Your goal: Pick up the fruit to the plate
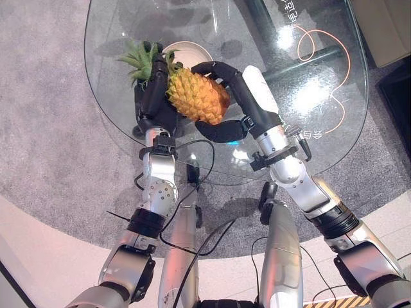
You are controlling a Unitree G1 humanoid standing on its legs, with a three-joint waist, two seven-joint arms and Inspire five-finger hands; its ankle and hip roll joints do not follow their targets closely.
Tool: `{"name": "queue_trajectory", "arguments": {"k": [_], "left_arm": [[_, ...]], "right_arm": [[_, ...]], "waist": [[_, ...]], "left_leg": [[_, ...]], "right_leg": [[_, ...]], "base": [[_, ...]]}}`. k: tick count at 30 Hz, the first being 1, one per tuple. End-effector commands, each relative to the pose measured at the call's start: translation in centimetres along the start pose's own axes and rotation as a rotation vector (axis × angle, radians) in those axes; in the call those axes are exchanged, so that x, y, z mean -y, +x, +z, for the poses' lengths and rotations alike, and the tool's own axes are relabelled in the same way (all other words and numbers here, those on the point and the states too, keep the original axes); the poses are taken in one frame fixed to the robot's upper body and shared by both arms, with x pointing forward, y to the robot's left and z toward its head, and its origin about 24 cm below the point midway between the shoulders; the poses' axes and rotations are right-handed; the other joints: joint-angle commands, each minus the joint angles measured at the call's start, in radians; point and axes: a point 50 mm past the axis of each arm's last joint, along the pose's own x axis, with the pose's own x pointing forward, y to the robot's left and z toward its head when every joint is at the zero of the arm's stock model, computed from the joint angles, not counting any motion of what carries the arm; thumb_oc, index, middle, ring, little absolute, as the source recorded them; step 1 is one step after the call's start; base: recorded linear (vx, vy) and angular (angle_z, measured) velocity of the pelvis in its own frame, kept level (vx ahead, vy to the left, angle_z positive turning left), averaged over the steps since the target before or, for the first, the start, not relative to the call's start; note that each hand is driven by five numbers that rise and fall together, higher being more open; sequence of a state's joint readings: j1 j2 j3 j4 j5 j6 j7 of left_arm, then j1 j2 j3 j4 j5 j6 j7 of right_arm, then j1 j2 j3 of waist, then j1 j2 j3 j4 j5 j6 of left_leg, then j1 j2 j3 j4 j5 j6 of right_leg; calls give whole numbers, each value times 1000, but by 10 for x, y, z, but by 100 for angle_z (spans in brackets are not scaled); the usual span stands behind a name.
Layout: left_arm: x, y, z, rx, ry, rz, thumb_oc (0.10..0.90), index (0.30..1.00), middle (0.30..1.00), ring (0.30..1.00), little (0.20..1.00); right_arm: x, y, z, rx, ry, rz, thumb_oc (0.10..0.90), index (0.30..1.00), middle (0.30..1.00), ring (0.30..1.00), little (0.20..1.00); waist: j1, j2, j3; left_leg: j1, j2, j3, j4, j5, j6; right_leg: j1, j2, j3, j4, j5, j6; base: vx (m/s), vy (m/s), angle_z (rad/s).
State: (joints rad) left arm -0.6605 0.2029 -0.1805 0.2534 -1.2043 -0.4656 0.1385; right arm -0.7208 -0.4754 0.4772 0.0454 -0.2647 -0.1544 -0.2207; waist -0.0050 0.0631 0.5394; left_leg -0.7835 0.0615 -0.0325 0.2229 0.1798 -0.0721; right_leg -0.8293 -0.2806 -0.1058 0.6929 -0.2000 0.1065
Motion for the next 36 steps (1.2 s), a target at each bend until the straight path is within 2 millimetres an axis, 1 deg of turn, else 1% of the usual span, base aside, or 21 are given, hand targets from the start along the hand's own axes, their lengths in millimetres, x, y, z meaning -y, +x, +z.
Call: {"name": "queue_trajectory", "arguments": {"k": [1,18,19,20,21,28,36], "left_arm": [[77,13,44,283,-18,-358,100,300,300,300,200],[81,11,48,338,9,-365,100,300,300,300,200],[80,11,49,346,15,-362,100,300,300,300,200],[80,11,49,350,18,-361,100,300,300,300,200],[81,11,50,364,26,-357,100,300,300,300,200],[81,10,56,420,66,-332,100,300,300,300,200],[80,7,63,498,105,-288,100,300,300,300,200]], "right_arm": [[29,23,72,387,28,-116,100,300,300,300,200],[30,24,73,385,39,-140,100,300,300,300,200],[30,24,72,380,45,-153,114,312,312,312,214],[31,24,72,379,48,-158,182,371,371,371,282],[32,24,71,373,57,-180,800,900,900,900,900],[35,21,68,350,78,-236,800,900,900,900,900],[36,21,66,337,81,-252,800,900,900,900,900]], "waist": [[11,-28,-19],[11,-30,-19],[10,-30,-19],[10,-30,-19],[9,-30,-19],[7,-30,-19],[8,-30,-19]], "left_leg": [[32,9,37,184,-187,12],[32,6,34,181,-187,11],[35,6,35,177,-186,11],[35,6,35,176,-186,11],[34,6,35,178,-185,11],[35,7,36,172,-182,11],[37,7,38,159,-176,10]], "right_leg": [[66,12,28,-268,217,19],[67,18,31,-270,215,17],[67,19,32,-271,215,17],[67,19,32,-271,215,17],[66,19,33,-270,215,17],[65,21,33,-273,216,17],[65,23,33,-279,217,15]], "base": [[0,0,0],[0,0,0],[0,0,0],[0,0,0],[0,0,0],[0,0,0],[0,0,0]]}}
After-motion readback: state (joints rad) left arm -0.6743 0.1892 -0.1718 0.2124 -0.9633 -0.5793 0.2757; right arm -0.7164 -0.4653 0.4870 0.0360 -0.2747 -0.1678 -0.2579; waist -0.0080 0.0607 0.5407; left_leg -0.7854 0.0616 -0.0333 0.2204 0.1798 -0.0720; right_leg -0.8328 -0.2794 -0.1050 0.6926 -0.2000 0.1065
